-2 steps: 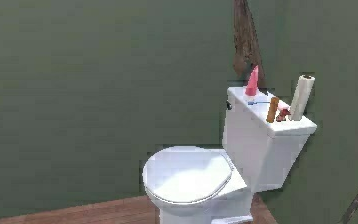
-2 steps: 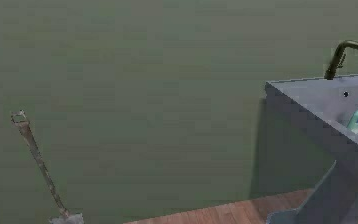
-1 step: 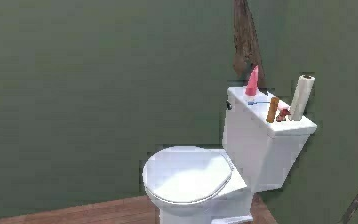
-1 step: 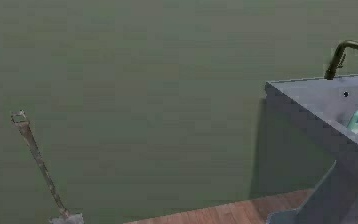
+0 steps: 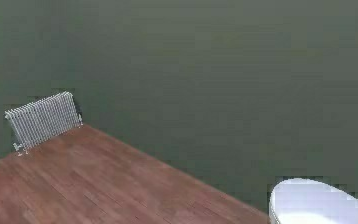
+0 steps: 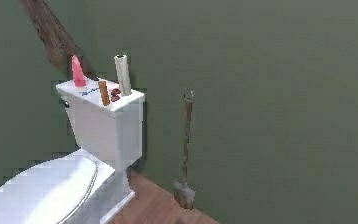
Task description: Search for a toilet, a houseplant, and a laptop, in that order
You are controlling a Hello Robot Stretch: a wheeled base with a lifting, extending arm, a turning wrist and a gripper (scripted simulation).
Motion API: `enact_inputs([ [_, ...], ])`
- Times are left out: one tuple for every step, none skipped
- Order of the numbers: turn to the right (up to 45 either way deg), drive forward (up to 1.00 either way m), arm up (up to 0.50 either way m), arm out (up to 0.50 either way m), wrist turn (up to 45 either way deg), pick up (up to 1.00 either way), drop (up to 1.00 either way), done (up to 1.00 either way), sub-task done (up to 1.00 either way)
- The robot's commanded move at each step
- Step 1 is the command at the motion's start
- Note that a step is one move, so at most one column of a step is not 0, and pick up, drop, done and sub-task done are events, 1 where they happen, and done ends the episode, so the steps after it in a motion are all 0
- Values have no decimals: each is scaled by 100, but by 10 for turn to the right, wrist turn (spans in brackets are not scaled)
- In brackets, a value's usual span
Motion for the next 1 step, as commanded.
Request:
enact_inputs([
  [-450,0,0,0,0,0,0,0,0],
])
